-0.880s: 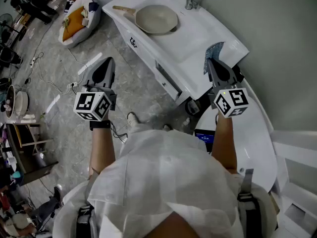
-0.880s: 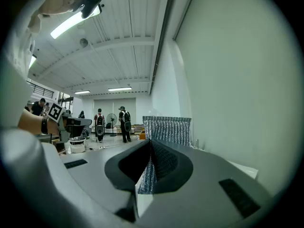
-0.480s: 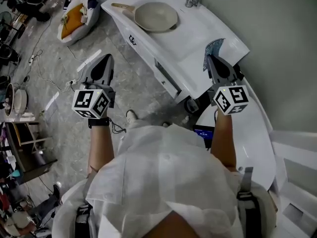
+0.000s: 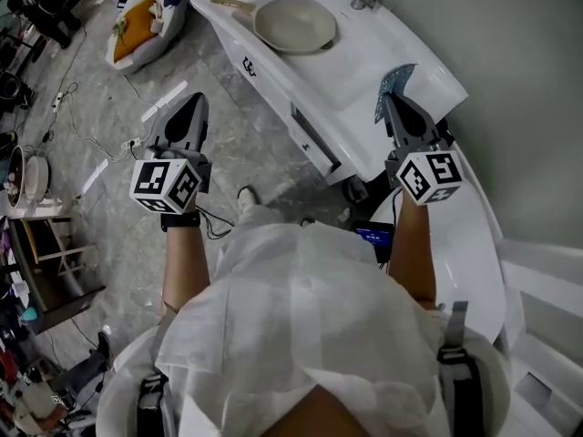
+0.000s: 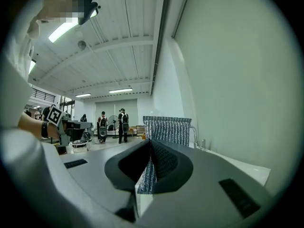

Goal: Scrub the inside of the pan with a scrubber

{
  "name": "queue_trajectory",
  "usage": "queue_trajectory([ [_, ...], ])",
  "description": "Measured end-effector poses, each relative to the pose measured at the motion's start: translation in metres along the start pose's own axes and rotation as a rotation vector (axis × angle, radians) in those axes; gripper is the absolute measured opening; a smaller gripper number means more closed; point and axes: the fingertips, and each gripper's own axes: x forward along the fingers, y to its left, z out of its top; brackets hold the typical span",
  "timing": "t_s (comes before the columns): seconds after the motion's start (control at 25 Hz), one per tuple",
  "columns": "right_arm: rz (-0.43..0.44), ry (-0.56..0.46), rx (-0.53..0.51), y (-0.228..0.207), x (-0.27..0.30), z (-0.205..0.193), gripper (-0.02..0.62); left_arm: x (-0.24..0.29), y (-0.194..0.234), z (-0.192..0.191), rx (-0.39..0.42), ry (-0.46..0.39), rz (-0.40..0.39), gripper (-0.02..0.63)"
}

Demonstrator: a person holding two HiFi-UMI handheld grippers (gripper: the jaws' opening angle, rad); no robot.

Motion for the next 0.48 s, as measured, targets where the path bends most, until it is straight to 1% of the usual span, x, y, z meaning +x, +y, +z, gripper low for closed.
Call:
queue_trajectory([
  [0.12,-0.001,0.007,0.002,0.007,0.023,-0.001,0.017,0.007,0.025,-0.005,-0.017,0.001,0.0,0.018],
  [0.24,-0.025,0.025,-0.001,0.015,0.048,-0.002,0.017,0.017,0.055,-0.013,-0.033,0.008,-0.014,0.018],
  [0.48,-0.094,0.038,0.002,0.031,0.112,0.002,0.017,0.035,0.146,-0.015,-0.053,0.01,-0.028,0.017],
])
